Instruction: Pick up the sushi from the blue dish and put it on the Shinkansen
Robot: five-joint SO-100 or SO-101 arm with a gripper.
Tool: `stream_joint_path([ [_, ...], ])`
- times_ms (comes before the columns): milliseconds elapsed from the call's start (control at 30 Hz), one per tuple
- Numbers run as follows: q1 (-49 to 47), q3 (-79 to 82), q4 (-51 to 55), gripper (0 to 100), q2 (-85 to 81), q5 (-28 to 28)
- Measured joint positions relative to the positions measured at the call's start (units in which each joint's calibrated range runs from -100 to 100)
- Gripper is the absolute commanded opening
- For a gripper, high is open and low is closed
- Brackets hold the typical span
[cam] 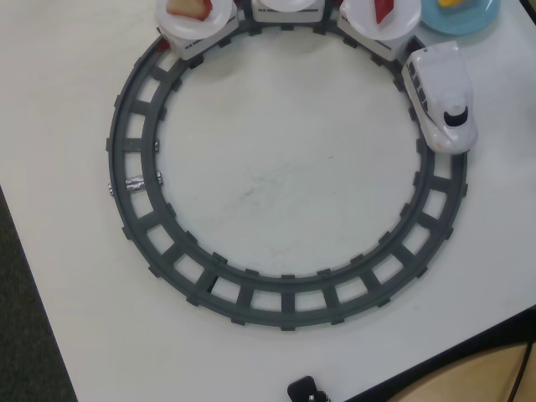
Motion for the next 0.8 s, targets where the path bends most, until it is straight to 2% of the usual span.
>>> stream_joint_path([
  [800, 0.0, 0.4, -0.1, 27, 0.0, -0.1],
])
